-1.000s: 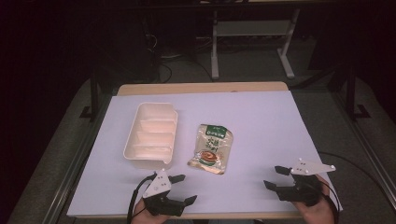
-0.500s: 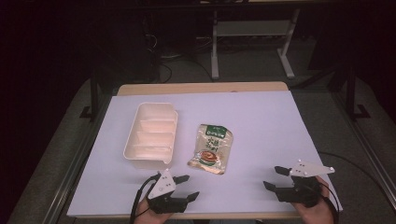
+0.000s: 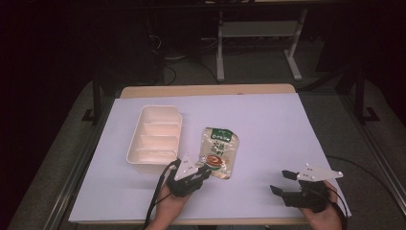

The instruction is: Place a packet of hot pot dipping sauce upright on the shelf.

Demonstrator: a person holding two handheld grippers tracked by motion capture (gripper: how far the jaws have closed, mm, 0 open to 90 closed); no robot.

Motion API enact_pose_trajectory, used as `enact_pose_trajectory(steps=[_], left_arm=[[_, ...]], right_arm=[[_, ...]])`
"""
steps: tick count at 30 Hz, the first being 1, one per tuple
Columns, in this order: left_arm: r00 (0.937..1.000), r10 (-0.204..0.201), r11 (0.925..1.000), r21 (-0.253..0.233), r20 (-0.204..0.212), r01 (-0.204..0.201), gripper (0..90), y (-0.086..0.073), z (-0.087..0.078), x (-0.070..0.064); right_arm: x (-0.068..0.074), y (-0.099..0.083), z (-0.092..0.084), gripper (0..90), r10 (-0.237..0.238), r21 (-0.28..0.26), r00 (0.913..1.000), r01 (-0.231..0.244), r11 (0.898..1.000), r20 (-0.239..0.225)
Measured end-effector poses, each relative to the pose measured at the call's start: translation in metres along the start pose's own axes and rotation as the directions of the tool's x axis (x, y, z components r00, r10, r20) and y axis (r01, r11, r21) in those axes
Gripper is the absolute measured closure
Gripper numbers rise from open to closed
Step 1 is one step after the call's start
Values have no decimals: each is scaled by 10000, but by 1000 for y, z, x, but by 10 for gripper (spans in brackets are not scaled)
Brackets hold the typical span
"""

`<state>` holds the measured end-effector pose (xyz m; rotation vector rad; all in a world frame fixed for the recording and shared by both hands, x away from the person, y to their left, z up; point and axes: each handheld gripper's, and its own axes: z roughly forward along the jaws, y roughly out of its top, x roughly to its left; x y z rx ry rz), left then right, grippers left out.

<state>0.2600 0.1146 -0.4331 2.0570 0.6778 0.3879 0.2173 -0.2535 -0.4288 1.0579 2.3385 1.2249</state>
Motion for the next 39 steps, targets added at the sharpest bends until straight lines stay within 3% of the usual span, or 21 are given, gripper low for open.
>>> enact_pose_trajectory(steps=[4,9,11,16,21,25,26,27,32,37,39], left_arm=[[9996,61,9998,202,-261,-56,833,1,10,4],[9974,136,9979,641,-710,-91,892,-2,20,7],[9972,223,9964,834,-721,-162,896,-3,22,8],[9971,264,9936,1119,-714,-183,899,-5,27,9],[9982,-44,9934,1145,-595,112,900,-7,27,15],[9982,-227,9929,1155,-554,289,900,-7,28,16],[9982,-227,9929,1155,-554,289,900,-7,28,16],[9983,-209,9921,1222,-540,274,900,-7,28,16],[9985,-111,9919,1258,-543,179,900,-8,29,15],[9986,-216,9917,1259,-484,275,900,-8,29,16],[9986,-245,9916,1254,-465,302,900,-8,29,16]], right_arm=[[-1,3,0,279,15,-155,9999,-17,9999,-142],[0,15,11,259,-106,82,9991,110,9999,-400],[0,24,18,257,-124,169,9976,136,9998,-687],[0,50,34,257,-447,336,9952,478,9983,-867],[-3,99,60,259,-803,497,9913,858,9951,-1041],[-9,129,82,281,-765,723,9904,851,9937,-1147],[-9,129,82,281,-765,723,9904,851,9937,-1147],[-14,142,96,290,-666,1050,9902,797,9913,-1229],[-19,165,122,300,-520,1489,9875,743,9861,-1489],[-25,178,145,300,-474,1644,9861,738,9836,-1592],[-31,181,158,320,-256,1518,9845,524,9870,-1738]])
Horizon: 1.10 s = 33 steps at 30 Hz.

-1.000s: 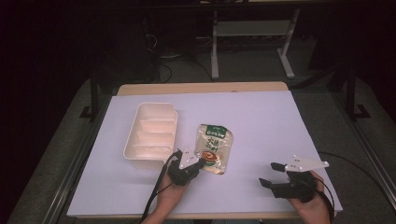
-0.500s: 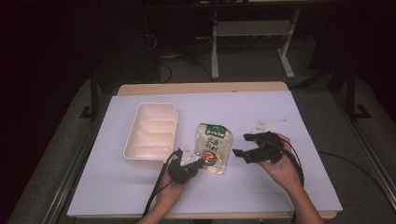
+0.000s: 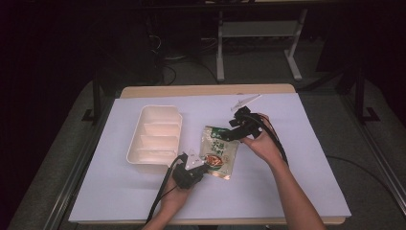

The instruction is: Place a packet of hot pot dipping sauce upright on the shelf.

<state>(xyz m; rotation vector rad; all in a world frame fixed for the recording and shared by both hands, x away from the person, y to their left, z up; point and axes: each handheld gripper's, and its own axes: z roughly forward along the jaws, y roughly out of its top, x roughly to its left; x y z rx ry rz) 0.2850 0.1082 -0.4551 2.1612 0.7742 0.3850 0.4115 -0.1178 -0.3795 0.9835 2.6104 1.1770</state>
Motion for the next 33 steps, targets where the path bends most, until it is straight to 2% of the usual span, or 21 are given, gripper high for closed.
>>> enact_pose_trajectory(steps=[2,3,8,10,12,13,19,20,22,25,29,33], left_arm=[[10000,-31,10000,-13,14,31,900,0,0,0],[10000,-12,10000,-2,15,12,900,0,0,0],[9999,-121,9999,-3,99,121,900,0,0,1],[9998,-161,9999,6,155,161,900,0,0,2],[9998,-153,9999,7,136,152,900,0,0,2],[9998,-153,9999,7,136,152,900,0,0,2],[9998,-166,9999,-4,140,166,900,0,0,2],[9998,-160,9999,0,137,160,900,0,0,2],[9998,-158,9999,1,136,158,900,0,0,2],[9999,-123,9999,3,112,123,900,0,0,2],[9998,-137,9999,-7,113,137,900,0,0,2],[9999,-104,9999,6,93,104,900,0,0,1]], right_arm=[[-9,-1,9,322,266,-61,9996,-266,9996,-96],[-14,-2,16,320,411,144,9991,-410,9991,-42],[-29,-1,39,321,638,573,9979,-630,9964,-113],[-34,1,43,324,614,515,9981,-608,9968,-106],[-39,1,47,325,809,619,9963,-790,9950,-282],[-39,1,47,325,809,619,9963,-790,9950,-282],[-51,0,60,359,1036,1010,9894,-934,9905,-1014],[-51,0,61,374,959,1059,9891,-841,9908,-1116],[-49,-1,62,408,992,1200,9861,-833,9893,-1330],[-45,1,60,411,821,1196,9888,-673,9905,-1242],[-40,4,48,466,674,910,9892,-558,9943,-1302],[-31,8,33,543,405,661,9856,-299,9974,-1642]])
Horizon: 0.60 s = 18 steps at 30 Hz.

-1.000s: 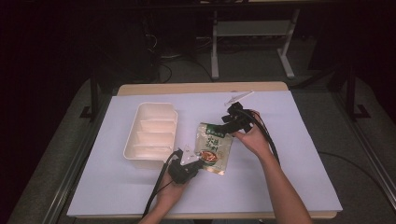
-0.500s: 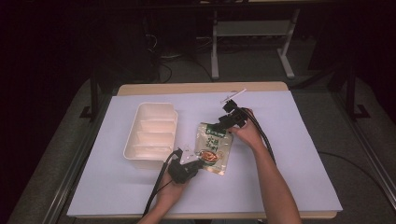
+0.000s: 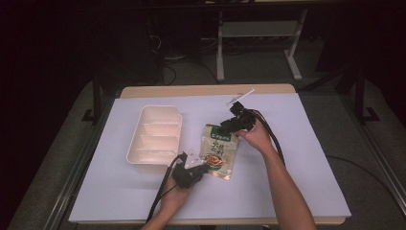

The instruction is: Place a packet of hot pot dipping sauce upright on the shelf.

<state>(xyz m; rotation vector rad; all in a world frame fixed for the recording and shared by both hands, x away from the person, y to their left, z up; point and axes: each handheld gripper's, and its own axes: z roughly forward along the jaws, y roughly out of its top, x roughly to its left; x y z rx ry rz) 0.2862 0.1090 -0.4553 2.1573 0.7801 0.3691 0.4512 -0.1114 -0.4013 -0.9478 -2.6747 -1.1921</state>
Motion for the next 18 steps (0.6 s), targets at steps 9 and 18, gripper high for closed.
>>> enact_pose_trajectory(steps=[9,18], left_arm=[[10000,52,10000,28,-43,-51,900,0,0,-1],[10000,90,10000,-26,-43,-90,900,0,0,-1]], right_arm=[[18,1,4,665,-591,676,9979,607,9959,-245],[25,0,15,859,-897,1471,9960,881,9852,46]])
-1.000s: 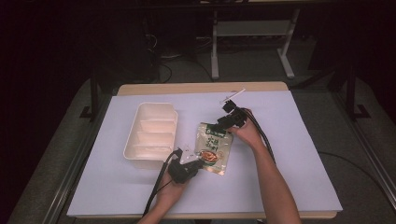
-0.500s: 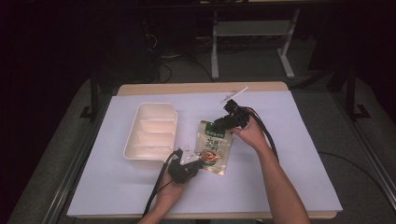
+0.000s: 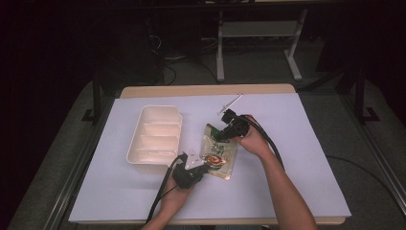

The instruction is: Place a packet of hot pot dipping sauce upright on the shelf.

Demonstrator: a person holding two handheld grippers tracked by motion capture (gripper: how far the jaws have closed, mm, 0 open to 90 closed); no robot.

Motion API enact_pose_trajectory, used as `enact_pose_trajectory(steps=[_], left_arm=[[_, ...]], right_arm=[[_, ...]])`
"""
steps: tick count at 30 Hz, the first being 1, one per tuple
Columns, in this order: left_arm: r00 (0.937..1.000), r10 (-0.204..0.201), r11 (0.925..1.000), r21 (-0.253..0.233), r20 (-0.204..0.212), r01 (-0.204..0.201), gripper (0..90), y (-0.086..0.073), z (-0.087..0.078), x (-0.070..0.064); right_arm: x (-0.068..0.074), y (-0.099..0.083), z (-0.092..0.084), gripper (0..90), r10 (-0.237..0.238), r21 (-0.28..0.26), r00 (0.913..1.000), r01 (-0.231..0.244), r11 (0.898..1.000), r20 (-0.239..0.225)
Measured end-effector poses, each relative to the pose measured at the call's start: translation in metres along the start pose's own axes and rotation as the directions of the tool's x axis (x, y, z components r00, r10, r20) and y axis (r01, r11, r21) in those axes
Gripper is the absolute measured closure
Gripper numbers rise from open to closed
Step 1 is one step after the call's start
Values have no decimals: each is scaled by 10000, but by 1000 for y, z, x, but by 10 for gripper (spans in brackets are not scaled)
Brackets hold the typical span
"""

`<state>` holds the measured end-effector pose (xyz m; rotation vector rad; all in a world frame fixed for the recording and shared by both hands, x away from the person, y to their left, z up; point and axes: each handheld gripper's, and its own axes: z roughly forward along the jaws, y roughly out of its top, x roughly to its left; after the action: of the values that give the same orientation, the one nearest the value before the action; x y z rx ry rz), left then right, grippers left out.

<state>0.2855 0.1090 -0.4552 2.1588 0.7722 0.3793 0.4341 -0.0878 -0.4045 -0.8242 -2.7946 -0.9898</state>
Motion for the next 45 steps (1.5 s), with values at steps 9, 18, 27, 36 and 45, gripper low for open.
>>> enact_pose_trajectory(steps=[9,18,27,36,45], left_arm=[[9995,-181,9996,-230,257,187,855,-2,-9,-5],[9975,365,9971,-694,602,-323,724,-1,-28,-18],[9943,734,9933,-948,773,-659,621,-11,-49,-19],[9911,1032,9887,-1175,840,-930,586,-20,-64,-23],[9877,1222,9851,-1336,979,-1086,553,-22,-64,-26]], right_arm=[[11,3,-21,891,-85,-333,9999,89,9994,117],[33,9,-56,892,-428,-902,9988,447,9949,231],[53,14,-75,893,-866,-1221,9962,864,9887,36],[77,32,-82,895,-1559,-1100,9874,1580,9813,281],[90,53,-87,896,-1877,-1330,9821,1881,9731,156]])
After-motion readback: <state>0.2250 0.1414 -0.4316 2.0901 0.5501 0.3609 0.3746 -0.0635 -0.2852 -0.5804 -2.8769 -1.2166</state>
